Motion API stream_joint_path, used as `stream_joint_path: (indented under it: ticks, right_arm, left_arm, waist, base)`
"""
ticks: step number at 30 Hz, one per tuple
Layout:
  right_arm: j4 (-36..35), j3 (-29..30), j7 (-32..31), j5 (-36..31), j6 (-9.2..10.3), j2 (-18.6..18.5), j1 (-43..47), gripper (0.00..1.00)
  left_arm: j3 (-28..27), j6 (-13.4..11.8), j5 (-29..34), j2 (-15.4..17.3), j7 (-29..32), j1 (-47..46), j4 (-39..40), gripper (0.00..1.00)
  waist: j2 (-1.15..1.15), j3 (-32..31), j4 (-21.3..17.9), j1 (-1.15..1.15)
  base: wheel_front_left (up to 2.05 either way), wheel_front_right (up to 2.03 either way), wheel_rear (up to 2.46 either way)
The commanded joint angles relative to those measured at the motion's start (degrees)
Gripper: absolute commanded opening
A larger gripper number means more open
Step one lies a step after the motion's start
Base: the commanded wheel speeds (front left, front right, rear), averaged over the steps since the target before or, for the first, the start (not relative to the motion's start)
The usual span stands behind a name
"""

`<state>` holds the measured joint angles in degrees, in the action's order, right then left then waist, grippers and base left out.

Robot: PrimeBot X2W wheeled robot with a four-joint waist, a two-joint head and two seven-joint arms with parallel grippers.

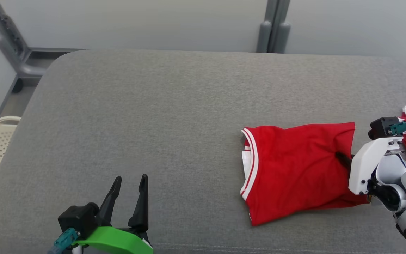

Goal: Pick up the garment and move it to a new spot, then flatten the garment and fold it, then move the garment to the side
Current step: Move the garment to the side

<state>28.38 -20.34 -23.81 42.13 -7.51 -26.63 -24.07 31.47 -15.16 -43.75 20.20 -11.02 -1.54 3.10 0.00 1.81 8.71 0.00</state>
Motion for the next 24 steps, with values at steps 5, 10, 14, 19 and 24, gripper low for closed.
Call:
stream_joint_path:
  ticks: [5, 10, 14, 19, 24]
  right_arm:
    - [-2.55, -0.10, -2.17, -1.25, 0.05, -1.12, -1.56, 0.00]
    - [-4.25, 0.26, -3.51, -2.34, 0.05, -1.26, -3.42, 0.00]
    - [-4.55, 1.21, -3.64, -2.77, 0.05, -1.45, -3.98, 0.00]
    - [-4.54, 1.97, -2.87, -3.71, 0.04, -0.43, -5.09, 0.00]
    - [-2.80, 3.41, -1.67, -5.37, 0.05, 0.51, -7.96, 0.00]
  left_arm:
    - [-0.03, -0.02, -0.15, -0.51, -0.51, -0.04, 0.02, 1.00]
    - [-0.07, 0.24, 0.33, -0.62, -0.70, -1.61, 0.10, 1.00]
    - [0.17, 0.42, 0.53, -0.64, -0.49, -2.51, 0.01, 1.00]
    - [0.16, 0.48, 0.99, -0.36, -0.31, -3.93, -0.15, 1.00]
    - [0.18, 0.65, 1.23, 0.11, 0.15, -4.81, -0.14, 1.00]
  waist:
    - [0.00, -0.92, -13.00, 0.00]
    - [0.00, 0.58, -18.76, 0.00]
    - [0.00, 1.57, -20.73, 0.00]
    - [0.00, 3.48, -22.23, 0.00]
    - [0.00, 4.93, -21.54, 0.00]
  base:
    - [0.00, 0.00, 0.00]
    - [0.00, 0.00, 0.00]
    - [0.00, 0.00, 0.00]
    - [0.00, 0.00, 0.00]
    - [0.00, 0.00, 0.00]
